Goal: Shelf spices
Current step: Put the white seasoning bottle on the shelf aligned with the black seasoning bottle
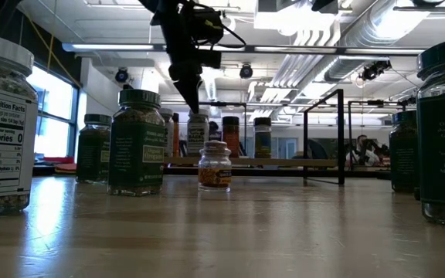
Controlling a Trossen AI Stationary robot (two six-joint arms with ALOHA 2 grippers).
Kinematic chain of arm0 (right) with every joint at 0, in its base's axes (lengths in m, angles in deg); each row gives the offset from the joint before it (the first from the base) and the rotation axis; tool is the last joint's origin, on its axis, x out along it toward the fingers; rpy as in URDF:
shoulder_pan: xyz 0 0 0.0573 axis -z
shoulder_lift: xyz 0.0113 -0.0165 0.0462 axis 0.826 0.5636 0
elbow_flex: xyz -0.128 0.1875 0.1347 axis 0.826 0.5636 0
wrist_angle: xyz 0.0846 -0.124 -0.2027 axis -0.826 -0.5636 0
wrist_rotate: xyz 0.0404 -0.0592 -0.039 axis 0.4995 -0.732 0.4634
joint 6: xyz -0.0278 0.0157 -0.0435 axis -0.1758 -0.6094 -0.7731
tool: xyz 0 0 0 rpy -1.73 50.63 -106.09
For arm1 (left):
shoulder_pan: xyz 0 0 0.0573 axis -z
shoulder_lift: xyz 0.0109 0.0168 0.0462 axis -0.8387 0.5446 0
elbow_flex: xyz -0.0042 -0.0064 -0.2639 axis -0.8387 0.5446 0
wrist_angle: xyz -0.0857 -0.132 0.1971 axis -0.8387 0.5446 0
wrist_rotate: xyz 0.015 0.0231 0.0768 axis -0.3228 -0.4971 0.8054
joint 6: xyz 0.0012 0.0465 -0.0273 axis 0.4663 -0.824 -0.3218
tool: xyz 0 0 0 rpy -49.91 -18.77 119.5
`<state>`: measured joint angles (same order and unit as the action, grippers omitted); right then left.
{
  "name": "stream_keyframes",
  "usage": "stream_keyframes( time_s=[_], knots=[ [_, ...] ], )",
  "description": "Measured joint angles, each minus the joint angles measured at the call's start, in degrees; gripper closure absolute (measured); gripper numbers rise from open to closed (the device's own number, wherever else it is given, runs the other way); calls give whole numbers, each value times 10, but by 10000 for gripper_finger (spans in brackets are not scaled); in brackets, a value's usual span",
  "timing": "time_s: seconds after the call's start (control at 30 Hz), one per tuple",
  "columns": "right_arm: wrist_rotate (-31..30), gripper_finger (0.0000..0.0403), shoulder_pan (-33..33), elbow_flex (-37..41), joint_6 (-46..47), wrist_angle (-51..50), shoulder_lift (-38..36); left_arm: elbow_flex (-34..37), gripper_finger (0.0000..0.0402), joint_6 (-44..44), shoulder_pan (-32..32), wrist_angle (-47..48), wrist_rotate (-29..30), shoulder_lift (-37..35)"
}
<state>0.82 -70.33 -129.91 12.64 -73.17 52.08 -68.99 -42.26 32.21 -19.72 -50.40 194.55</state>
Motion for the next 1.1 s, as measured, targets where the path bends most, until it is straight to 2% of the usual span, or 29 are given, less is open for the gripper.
stream_keyframes(
  time_s=[0.5,0.87,1.1],
  knots=[
    [-1,119,0,0,0,0,0,2,206,5,0,-5,4,-5],
    [-2,119,0,0,0,0,0,3,153,6,-1,-14,2,-11],
    [-2,119,0,0,0,0,0,3,144,4,0,-15,14,-22]
  ],
)
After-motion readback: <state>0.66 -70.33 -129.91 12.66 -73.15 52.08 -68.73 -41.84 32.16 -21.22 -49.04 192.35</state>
